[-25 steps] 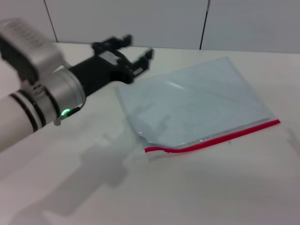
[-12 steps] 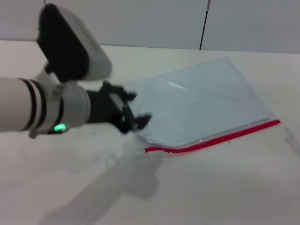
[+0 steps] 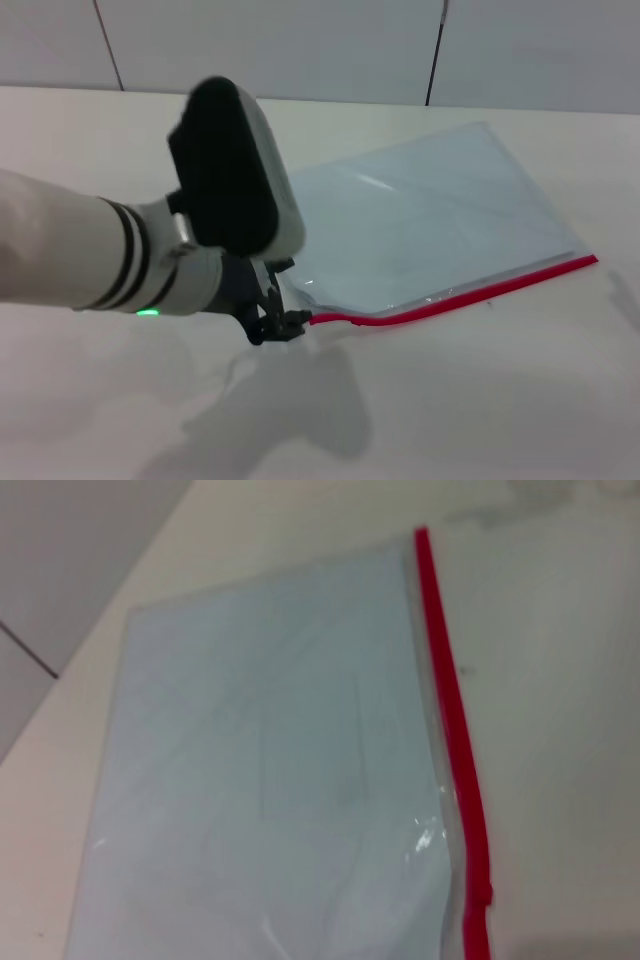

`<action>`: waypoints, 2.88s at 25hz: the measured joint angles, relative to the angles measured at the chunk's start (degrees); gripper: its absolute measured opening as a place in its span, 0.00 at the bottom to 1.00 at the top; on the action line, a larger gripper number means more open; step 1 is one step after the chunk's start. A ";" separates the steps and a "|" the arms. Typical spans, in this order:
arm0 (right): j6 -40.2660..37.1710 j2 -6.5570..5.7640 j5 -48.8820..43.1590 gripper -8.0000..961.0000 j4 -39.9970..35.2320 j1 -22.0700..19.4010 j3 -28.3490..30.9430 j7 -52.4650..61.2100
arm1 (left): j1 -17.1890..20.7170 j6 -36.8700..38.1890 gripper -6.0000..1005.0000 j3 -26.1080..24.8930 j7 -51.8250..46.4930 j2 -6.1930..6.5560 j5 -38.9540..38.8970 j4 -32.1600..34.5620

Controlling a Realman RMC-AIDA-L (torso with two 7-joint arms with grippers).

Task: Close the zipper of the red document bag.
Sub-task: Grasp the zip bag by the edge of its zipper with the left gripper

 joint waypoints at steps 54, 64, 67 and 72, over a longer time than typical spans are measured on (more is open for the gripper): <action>-5.13 0.08 -0.24 0.85 0.00 -1.18 -0.20 0.08 | -7.98 -34.64 0.56 17.99 4.93 -0.78 14.20 -27.00; -4.99 0.08 -0.41 0.85 -1.64 -0.85 -2.30 0.01 | -8.45 -36.07 0.37 17.99 4.93 -1.07 14.68 -29.59; -4.32 0.04 -2.68 0.85 -4.51 0.08 -6.03 -0.03 | -7.85 -39.21 0.23 18.00 5.08 -1.17 15.05 -30.14; -1.23 -0.07 -11.18 0.85 -9.02 3.09 -9.79 -0.10 | -5.02 -47.23 0.11 17.64 8.05 -0.98 15.09 -30.51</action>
